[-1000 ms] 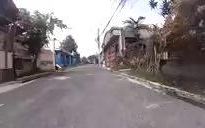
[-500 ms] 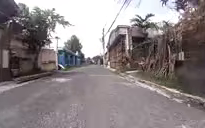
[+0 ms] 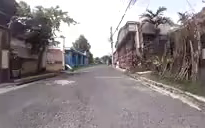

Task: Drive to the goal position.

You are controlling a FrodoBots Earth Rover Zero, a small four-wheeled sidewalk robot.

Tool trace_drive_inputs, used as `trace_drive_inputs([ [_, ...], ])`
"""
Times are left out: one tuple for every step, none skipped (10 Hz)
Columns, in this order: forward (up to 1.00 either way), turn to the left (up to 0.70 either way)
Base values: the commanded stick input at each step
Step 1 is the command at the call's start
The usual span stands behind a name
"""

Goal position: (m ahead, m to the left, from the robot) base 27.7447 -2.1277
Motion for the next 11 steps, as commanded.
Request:
trace_drive_inputs([
  [1.0,0.0],
  [1.0,0.0],
  [1.0,0.0],
  [1.0,0.0],
  [1.0,0.0],
  [1.0,-0.07],
  [1.0,-0.26],
  [1.0,-0.27],
  [1.0,-0.12],
  [1.0,0.0],
  [1.0,0.0],
])
